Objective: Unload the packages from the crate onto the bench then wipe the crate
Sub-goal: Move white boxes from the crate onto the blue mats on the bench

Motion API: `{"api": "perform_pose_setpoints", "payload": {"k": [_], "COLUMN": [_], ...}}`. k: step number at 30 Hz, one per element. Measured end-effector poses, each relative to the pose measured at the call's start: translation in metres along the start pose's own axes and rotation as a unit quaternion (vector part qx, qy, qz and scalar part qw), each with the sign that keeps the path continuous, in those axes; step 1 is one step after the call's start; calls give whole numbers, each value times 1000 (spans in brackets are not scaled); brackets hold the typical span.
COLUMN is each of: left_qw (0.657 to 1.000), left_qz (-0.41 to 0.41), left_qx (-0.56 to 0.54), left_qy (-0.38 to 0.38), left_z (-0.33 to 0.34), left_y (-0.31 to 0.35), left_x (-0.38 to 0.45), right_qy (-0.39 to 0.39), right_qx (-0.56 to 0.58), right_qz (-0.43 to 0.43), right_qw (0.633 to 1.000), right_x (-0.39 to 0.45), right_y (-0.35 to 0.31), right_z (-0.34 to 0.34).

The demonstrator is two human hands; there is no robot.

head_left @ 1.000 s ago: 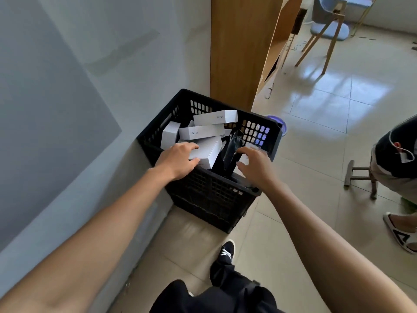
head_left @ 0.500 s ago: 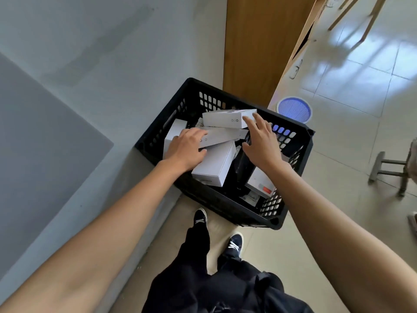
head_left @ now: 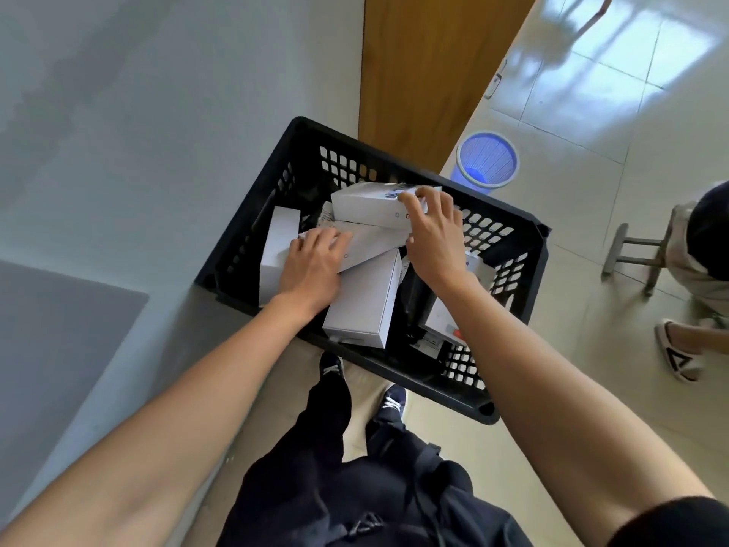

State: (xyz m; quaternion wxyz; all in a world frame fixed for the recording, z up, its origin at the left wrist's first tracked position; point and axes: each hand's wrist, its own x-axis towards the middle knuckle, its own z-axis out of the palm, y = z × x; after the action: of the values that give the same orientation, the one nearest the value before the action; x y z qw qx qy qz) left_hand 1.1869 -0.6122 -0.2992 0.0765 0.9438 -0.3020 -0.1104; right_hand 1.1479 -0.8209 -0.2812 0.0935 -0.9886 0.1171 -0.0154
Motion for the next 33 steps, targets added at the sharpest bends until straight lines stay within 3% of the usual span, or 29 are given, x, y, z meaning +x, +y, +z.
{"api": "perform_pose_setpoints", "payload": {"k": [12,21,33], "left_qw": [995,991,967], "left_qz": [44,35,-25], "left_qx": [-55,-34,28], "left_qy": [76,125,253], "left_z": [-3,-17,-27], "left_y": [-11,8,46], "left_x": [2,-23,-110], "right_qy": [-5,82,168], "right_qx": [21,79,132], "right_qz": [11,-32,-119], "right_qw": [1000,993,970], "right_x": [4,-22,-78], "right_y": [8,19,43], "right_z": [3,-9,-42]}}
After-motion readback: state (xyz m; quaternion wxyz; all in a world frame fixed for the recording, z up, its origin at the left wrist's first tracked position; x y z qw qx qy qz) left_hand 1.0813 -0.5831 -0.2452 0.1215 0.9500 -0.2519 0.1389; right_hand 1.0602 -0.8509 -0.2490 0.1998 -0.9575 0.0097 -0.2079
